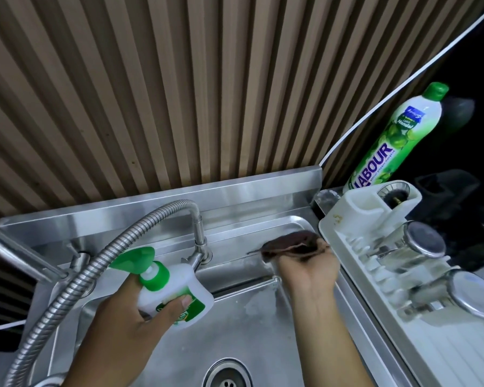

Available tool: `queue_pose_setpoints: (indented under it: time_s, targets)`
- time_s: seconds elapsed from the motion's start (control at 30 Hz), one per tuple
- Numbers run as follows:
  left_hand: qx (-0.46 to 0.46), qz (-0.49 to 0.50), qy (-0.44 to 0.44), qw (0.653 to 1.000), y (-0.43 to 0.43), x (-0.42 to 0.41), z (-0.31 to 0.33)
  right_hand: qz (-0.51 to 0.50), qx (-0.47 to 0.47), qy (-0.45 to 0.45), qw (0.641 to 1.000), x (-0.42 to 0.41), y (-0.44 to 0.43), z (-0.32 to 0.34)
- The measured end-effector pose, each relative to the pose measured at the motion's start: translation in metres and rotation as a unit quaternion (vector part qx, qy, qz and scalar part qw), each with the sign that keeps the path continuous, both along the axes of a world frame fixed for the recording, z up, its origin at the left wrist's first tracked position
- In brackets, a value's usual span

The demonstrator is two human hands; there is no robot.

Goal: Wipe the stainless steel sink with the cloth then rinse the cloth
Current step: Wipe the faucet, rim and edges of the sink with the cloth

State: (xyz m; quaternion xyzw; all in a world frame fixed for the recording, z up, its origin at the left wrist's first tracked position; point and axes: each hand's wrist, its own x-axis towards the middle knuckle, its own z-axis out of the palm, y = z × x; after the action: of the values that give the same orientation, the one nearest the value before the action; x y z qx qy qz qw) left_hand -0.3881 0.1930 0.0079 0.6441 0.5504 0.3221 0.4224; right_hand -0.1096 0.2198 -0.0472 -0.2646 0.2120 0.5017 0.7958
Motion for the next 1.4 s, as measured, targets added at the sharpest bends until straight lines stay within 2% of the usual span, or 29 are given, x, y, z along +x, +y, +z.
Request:
queue_pose_setpoints:
  time_s: [0.07, 0.1, 0.13, 0.17, 0.2, 0.23, 0.27, 0.33, 0.37, 0.47, 0.6, 0.67, 0.83, 0.9, 1.03, 1.1, 1.3, 1.4]
  targets:
    - [-0.003, 0.000, -0.009, 1.000, -0.001, -0.001, -0.001, -0.009, 0.009, -0.071, 0.997, 0.006, -0.004, 0.023]
    - [-0.006, 0.002, -0.012, 1.000, -0.002, -0.001, -0.001, -0.020, -0.027, -0.134, 0.990, 0.010, 0.000, 0.030]
    - [-0.007, 0.001, -0.012, 1.000, -0.001, -0.002, -0.003, -0.026, -0.082, -0.223, 0.971, 0.015, 0.007, 0.034]
    - [-0.003, 0.001, -0.011, 1.000, -0.001, -0.002, -0.003, -0.012, -0.140, -0.341, 0.930, 0.020, 0.016, 0.033]
    - [0.003, 0.003, -0.008, 1.000, 0.000, -0.003, -0.005, 0.026, -0.182, -0.473, 0.862, 0.025, 0.026, 0.024]
    - [0.007, 0.007, -0.006, 1.000, 0.000, -0.003, -0.007, 0.090, -0.231, -0.607, 0.755, 0.029, 0.030, 0.009]
    - [0.008, 0.006, -0.004, 1.000, 0.000, -0.004, -0.010, 0.168, -0.273, -0.721, 0.615, 0.035, 0.033, -0.014]
    - [0.014, 0.007, -0.003, 1.000, 0.000, -0.004, -0.013, 0.254, -0.328, -0.850, 0.324, 0.043, 0.033, -0.062]
    - [0.016, 0.009, 0.002, 1.000, 0.001, -0.004, -0.014, 0.273, -0.345, -0.864, 0.245, 0.042, 0.030, -0.068]
    - [0.011, 0.018, 0.010, 1.000, 0.003, -0.005, -0.016, 0.293, -0.356, -0.871, 0.168, 0.045, 0.012, -0.072]
    - [0.006, 0.019, 0.020, 1.000, 0.005, -0.005, -0.019, 0.290, -0.345, -0.888, 0.094, 0.051, -0.054, -0.081]
    - [0.005, 0.014, 0.025, 1.000, 0.006, -0.004, -0.019, 0.279, -0.345, -0.893, 0.069, 0.049, -0.093, -0.083]
    - [0.006, 0.014, 0.040, 0.999, 0.007, -0.003, -0.019, 0.276, -0.340, -0.898, 0.040, 0.053, -0.114, -0.086]
    - [0.008, 0.010, 0.047, 0.999, 0.007, -0.002, -0.018, 0.293, -0.338, -0.893, 0.045, 0.054, -0.084, -0.084]
    - [0.004, 0.015, 0.049, 0.999, 0.007, -0.003, -0.020, 0.344, -0.361, -0.862, 0.087, 0.045, -0.009, -0.068]
    - [0.006, 0.023, 0.042, 0.999, 0.007, -0.005, -0.020, 0.373, -0.393, -0.836, 0.089, 0.037, 0.015, -0.058]
    - [-0.005, 0.029, 0.043, 0.999, 0.003, -0.008, -0.019, 0.412, -0.458, -0.781, 0.102, 0.036, 0.056, -0.041]
    - [0.002, 0.020, 0.036, 0.999, 0.000, -0.007, -0.016, 0.415, -0.463, -0.773, 0.131, 0.037, 0.059, -0.044]
